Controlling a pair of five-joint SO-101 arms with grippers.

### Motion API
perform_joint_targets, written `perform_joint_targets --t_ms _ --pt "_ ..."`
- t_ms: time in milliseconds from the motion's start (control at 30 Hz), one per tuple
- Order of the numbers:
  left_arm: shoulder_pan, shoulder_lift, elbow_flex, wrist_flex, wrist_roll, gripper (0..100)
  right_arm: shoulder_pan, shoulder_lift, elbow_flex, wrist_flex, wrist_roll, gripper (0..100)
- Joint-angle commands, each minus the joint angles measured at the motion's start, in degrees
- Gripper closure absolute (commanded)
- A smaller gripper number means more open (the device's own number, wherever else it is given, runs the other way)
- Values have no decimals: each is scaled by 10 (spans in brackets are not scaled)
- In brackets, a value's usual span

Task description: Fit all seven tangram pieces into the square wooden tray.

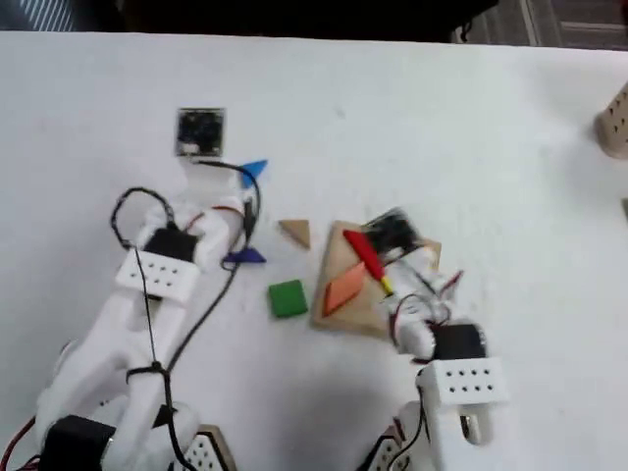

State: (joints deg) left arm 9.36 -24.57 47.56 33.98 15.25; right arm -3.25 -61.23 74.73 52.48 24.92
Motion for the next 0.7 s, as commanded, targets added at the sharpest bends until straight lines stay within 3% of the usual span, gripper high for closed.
perform_joint_targets --t_ms 0,333,667 --pt "102 -21 -4 25 0 977 80 9 -7 -12 -11 981" --pt "241 -19 78 -83 0 977 107 90 -27 -15 -6 981" --pt "251 213 -53 -88 1 978 108 115 -39 -20 -5 981"
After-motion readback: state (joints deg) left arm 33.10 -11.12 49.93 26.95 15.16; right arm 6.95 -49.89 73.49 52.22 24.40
